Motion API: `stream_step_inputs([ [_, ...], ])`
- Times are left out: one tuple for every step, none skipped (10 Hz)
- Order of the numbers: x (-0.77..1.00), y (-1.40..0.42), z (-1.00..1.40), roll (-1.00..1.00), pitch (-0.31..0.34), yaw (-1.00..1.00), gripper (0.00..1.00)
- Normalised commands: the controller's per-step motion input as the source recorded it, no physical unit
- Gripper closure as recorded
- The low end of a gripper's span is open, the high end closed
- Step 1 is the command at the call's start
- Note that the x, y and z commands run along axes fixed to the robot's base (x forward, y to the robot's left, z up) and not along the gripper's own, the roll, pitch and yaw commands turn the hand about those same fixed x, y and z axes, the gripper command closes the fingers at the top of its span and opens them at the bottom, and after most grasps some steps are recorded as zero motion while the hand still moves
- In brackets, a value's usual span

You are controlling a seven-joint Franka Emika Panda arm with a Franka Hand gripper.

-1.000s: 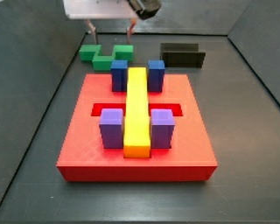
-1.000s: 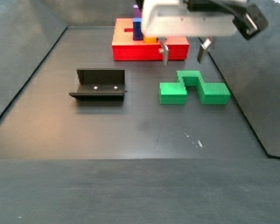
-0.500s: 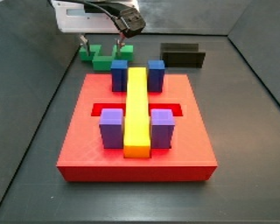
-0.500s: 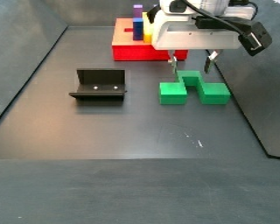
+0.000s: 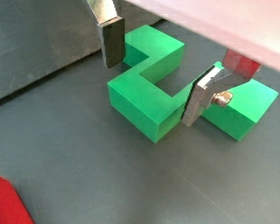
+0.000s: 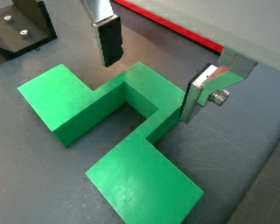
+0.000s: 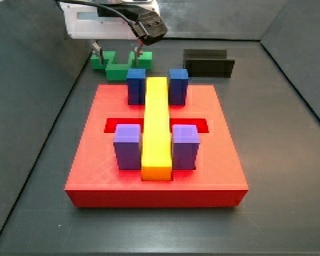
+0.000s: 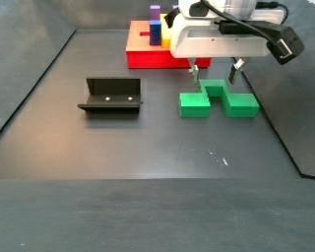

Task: Pick up the green object. Move up. Place the green object on the fixture. Regrasp the green object. Move to above the board. Insert the green object.
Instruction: Pick up the green object.

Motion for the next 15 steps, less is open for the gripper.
stream_step_inputs([
  [0.05, -0.03, -0.19, 0.00, -0.050, 0.00, 0.00],
  [0.01, 0.00, -0.23, 0.00, -0.059, 0.00, 0.00],
  [0.00, 0.00, -0.23, 0.00, -0.061, 0.00, 0.00],
  [0.00, 0.00, -0.17, 0.00, -0.057, 0.00, 0.00],
  [0.00, -0.02, -0.16, 0.00, -0.050, 0.00, 0.00],
  [0.00, -0.04, -0.20, 0.01, -0.051, 0.00, 0.00],
  [0.00, -0.05, -0.21, 0.06, -0.033, 0.00, 0.00],
  [0.00, -0.09, -0.21, 0.11, -0.021, 0.00, 0.00],
  [0.00, -0.05, -0.19, 0.10, -0.016, 0.00, 0.00],
  [0.00, 0.00, -0.09, 0.06, 0.000, 0.00, 0.00],
  [0.00, 0.00, 0.00, 0.00, 0.000, 0.00, 0.00],
  [0.00, 0.00, 0.00, 0.00, 0.000, 0.00, 1.00],
  [0.00, 0.00, 0.00, 0.00, 0.000, 0.00, 1.00],
  [0.00, 0.00, 0.00, 0.00, 0.000, 0.00, 1.00],
  [0.00, 0.00, 0.00, 0.00, 0.000, 0.00, 1.00],
])
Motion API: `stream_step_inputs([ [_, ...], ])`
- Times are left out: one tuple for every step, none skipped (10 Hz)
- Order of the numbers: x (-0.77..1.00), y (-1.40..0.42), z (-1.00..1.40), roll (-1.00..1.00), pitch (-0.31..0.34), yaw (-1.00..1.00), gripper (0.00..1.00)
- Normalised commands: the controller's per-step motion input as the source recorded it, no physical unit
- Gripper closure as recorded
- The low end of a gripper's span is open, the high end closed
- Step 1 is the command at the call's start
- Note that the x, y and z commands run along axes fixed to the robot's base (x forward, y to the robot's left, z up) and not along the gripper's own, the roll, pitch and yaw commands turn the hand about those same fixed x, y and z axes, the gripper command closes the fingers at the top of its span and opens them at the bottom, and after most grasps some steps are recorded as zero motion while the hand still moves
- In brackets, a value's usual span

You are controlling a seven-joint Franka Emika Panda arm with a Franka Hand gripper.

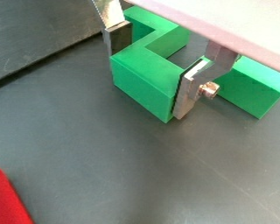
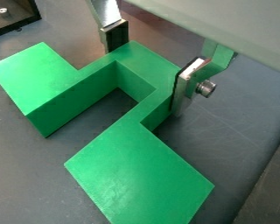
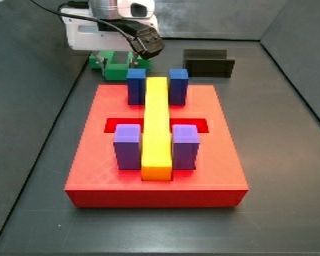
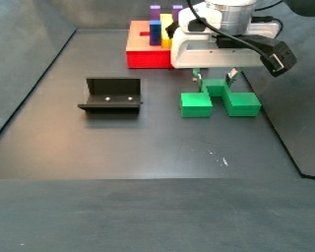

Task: Pick up the green object. Move up. Place the green object on the fixture. Regrasp the green object. Move to above the board. Insert the green object.
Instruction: Pick up the green object, then move up.

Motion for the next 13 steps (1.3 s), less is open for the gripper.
stream_step_inputs([
  [0.00, 0.00, 0.00, 0.00, 0.000, 0.00, 1.00],
  [0.00, 0.00, 0.00, 0.00, 0.000, 0.00, 1.00],
  [0.00, 0.00, 0.00, 0.00, 0.000, 0.00, 1.00],
  [0.00, 0.00, 0.00, 0.00, 0.000, 0.00, 1.00],
  [0.00, 0.00, 0.00, 0.00, 0.000, 0.00, 1.00],
  [0.00, 0.00, 0.00, 0.00, 0.000, 0.00, 1.00],
  [0.00, 0.00, 0.00, 0.00, 0.000, 0.00, 1.00],
  [0.00, 0.00, 0.00, 0.00, 0.000, 0.00, 1.00],
  [0.00, 0.00, 0.00, 0.00, 0.000, 0.00, 1.00],
  [0.00, 0.00, 0.00, 0.00, 0.000, 0.00, 1.00],
  [0.00, 0.00, 0.00, 0.00, 0.000, 0.00, 1.00],
  [0.00, 0.00, 0.00, 0.00, 0.000, 0.00, 1.00],
  [0.00, 0.00, 0.83, 0.00, 0.000, 0.00, 1.00],
])
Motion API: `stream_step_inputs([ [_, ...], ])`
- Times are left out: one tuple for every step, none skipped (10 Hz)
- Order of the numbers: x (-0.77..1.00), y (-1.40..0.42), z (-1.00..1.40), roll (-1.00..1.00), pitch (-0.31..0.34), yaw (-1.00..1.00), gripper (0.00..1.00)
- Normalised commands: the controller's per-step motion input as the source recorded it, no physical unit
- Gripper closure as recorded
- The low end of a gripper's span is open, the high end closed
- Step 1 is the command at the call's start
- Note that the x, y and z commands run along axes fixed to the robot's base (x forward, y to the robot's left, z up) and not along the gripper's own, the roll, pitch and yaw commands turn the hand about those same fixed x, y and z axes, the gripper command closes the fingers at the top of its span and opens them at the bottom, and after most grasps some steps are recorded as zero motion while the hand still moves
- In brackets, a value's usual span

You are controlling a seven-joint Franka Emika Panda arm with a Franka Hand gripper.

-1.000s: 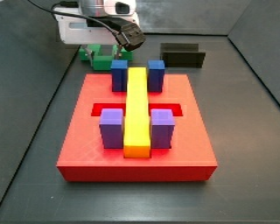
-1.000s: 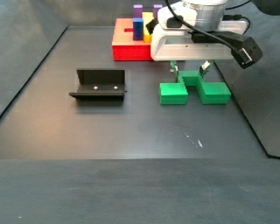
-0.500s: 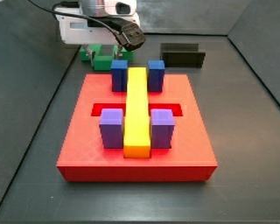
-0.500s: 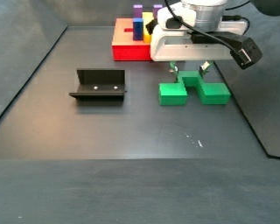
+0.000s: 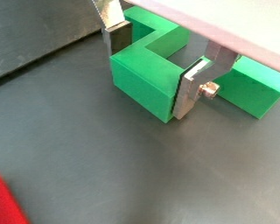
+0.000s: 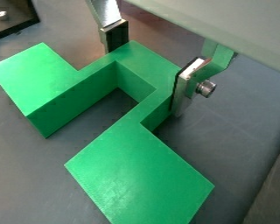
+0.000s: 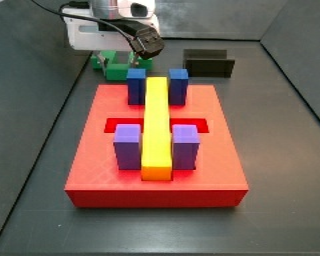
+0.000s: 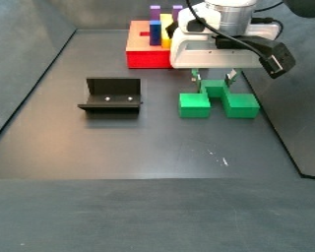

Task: Pick up the green object. Move up. Place the green object on the fixture. Regrasp the green object. Move to above the board. Insert the green object.
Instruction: Move up, then place the green object on the fixture.

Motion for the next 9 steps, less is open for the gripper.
stream_step_inputs([
  [-0.02, 0.06, 0.83, 0.01, 0.007, 0.05, 1.00],
  [-0.07, 0.05, 0.63, -0.01, 0.048, 0.06, 1.00],
  [-0.05, 0.03, 0.45, -0.03, 0.039, 0.04, 1.00],
  [0.01, 0.00, 0.00, 0.00, 0.000, -0.01, 1.00],
  [0.61, 0.00, 0.00, -0.02, 0.000, -0.18, 1.00],
  [1.00, 0.00, 0.00, -0.03, -0.020, -0.09, 1.00],
  [1.00, 0.04, 0.06, -0.19, -0.029, -0.08, 1.00],
  [1.00, 0.00, 0.01, -0.23, -0.043, -0.07, 1.00],
  [1.00, 0.00, 0.00, -0.22, -0.023, -0.06, 1.00],
])
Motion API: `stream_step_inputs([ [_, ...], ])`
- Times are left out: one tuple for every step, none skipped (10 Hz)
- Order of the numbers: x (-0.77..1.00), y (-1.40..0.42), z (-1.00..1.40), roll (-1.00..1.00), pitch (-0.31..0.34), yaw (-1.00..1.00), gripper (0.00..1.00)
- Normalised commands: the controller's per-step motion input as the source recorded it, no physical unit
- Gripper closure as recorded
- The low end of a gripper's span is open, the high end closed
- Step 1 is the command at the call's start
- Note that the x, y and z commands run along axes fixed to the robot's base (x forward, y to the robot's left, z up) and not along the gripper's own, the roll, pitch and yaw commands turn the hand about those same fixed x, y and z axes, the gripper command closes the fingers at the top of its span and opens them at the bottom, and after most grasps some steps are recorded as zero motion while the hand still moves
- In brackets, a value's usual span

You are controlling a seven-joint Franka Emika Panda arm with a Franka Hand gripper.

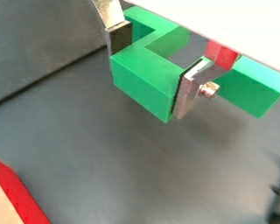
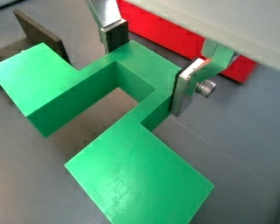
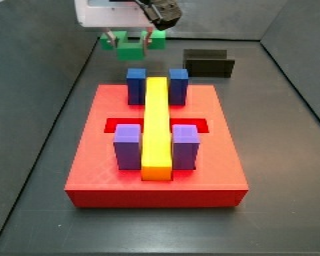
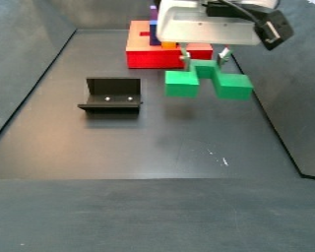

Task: Pick up the green object. Move up. Place the green object on the fixture. Regrasp the green object. Move to above the board. Insert the green object.
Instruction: Place the green object on the fixture.

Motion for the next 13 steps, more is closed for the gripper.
stream_step_inputs([
  [1.00, 0.00, 0.00, -0.23, -0.009, -0.07, 1.00],
  [1.00, 0.00, 0.00, -0.23, 0.000, -0.07, 1.00],
  [1.00, 0.01, 0.00, -0.24, 0.000, -0.08, 1.00],
  [1.00, 0.01, 0.00, -0.25, 0.000, -0.08, 1.00],
  [1.00, 0.01, 0.00, -0.24, 0.000, -0.08, 1.00],
  [1.00, 0.02, 0.04, -0.26, 0.000, -0.09, 1.00],
  [1.00, 0.02, 0.26, -0.30, 0.000, -0.12, 1.00],
  [1.00, 0.00, 0.36, -0.33, 0.000, -0.13, 1.00],
  [1.00, 0.00, 0.45, -0.38, 0.071, -0.13, 1.00],
  [1.00, 0.00, 0.53, -0.56, 0.086, -0.17, 1.00],
  [0.97, -0.01, 0.50, -0.75, 0.154, -0.20, 1.00],
  [0.83, -0.02, 0.46, -0.93, 0.223, -0.20, 1.00],
  [0.81, -0.02, 0.45, -0.97, 0.214, -0.21, 1.00],
])
